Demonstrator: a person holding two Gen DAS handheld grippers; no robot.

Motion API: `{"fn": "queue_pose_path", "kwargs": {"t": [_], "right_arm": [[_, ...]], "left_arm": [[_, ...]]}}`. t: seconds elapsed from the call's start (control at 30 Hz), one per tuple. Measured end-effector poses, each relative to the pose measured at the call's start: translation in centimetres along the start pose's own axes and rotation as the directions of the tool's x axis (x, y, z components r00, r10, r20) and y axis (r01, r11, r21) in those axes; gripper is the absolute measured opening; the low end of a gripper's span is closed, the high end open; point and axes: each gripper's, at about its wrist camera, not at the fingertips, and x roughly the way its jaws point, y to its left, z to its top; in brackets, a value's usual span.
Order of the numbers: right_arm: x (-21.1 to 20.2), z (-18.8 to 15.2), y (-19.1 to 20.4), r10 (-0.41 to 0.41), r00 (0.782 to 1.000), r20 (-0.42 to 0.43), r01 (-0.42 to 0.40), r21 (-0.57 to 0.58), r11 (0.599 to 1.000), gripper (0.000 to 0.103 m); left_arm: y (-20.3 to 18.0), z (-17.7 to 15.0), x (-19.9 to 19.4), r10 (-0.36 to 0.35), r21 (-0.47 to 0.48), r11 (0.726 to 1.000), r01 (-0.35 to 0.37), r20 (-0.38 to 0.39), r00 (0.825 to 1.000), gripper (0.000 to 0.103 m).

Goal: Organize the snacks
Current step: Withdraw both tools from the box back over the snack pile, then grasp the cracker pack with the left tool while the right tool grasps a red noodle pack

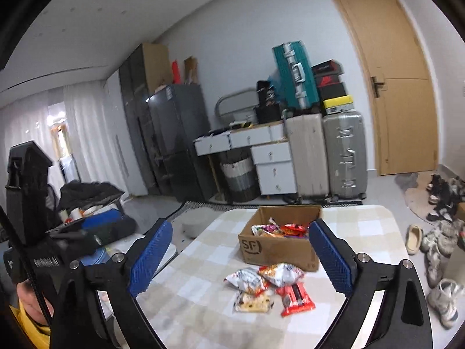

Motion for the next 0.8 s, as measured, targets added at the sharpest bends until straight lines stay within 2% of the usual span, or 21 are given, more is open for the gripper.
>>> {"fn": "queue_pose_path", "kwargs": {"t": [0.1,0.23,0.33,0.47,0.63,0.8], "right_arm": [[-2.7,-2.2,0.5,0.002,0.999,0.041,-0.003,0.008,1.000,0.100],[-4.9,-4.9,0.5,-0.011,0.998,0.061,0.009,0.031,0.999,0.102],[-4.7,-5.7,0.3,0.023,0.999,0.035,-0.025,0.062,0.998,0.102],[-3.6,-6.0,0.1,0.023,1.000,0.020,-0.024,0.059,0.998,0.102],[-1.9,-6.7,-0.6,0.000,1.000,0.000,0.000,0.051,0.999,0.102],[1.2,-7.9,-3.0,-0.023,0.998,-0.065,0.028,0.078,0.997,0.102]], "left_arm": [[0.5,-2.8,-2.3,0.030,-0.029,0.999,-0.029,0.003,1.000,0.102],[0.8,-6.7,-2.3,0.058,-0.015,0.998,-0.060,-0.108,0.992,0.102],[1.0,-8.2,-1.8,0.040,-0.035,0.998,-0.047,-0.168,0.985,0.102],[0.3,-9.3,-1.6,0.070,-0.004,0.997,-0.072,-0.168,0.983,0.102],[0.5,-8.7,4.6,0.082,0.000,0.996,-0.084,-0.229,0.970,0.102],[1.4,-9.9,11.4,0.091,-0.021,0.994,-0.103,-0.320,0.943,0.102]]}}
